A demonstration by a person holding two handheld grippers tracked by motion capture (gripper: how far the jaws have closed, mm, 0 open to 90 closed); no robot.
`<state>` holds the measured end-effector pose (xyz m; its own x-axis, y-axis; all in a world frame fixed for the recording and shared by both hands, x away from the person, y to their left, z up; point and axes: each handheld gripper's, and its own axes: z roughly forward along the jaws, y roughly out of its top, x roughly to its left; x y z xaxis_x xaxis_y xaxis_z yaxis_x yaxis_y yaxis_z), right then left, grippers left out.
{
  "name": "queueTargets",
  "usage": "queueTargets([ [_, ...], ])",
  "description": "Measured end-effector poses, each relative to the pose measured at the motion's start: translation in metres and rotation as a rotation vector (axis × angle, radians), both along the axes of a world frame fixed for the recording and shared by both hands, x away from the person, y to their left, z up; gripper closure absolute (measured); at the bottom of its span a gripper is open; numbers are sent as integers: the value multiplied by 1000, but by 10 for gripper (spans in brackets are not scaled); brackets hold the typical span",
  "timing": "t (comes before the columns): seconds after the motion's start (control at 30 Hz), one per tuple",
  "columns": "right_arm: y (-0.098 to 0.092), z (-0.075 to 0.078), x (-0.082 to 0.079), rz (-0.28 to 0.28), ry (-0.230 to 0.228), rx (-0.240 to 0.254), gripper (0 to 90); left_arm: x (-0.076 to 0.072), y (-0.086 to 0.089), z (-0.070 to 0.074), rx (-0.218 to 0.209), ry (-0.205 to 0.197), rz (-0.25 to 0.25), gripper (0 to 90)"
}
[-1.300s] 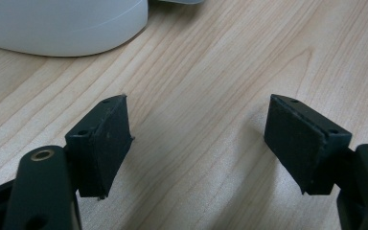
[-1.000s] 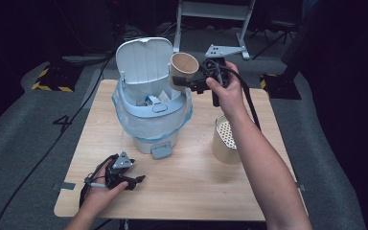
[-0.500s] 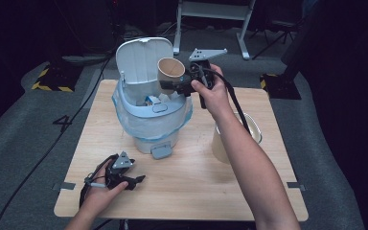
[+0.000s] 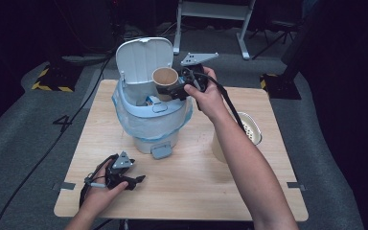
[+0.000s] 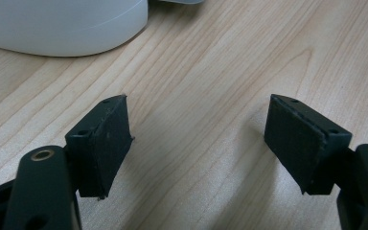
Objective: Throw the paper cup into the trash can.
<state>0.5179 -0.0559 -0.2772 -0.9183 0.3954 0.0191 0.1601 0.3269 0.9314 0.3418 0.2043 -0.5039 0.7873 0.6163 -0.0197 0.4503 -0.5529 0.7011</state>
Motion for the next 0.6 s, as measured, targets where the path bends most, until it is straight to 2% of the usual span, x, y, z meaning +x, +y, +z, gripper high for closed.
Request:
queueTargets([
  [0.07,2,0,-4,-32,-29,12,146,0,0,0,0,0,0,244],
  [0.17,1,3,-7,-25,-46,40,157,0,0,0,0,0,0,244],
  [0.27,-1,6,-8,-38,-74,47,156,0,0,0,0,0,0,244],
  [0.6,-19,17,-12,-62,-89,67,165,0,0,0,0,1,-1,244],
])
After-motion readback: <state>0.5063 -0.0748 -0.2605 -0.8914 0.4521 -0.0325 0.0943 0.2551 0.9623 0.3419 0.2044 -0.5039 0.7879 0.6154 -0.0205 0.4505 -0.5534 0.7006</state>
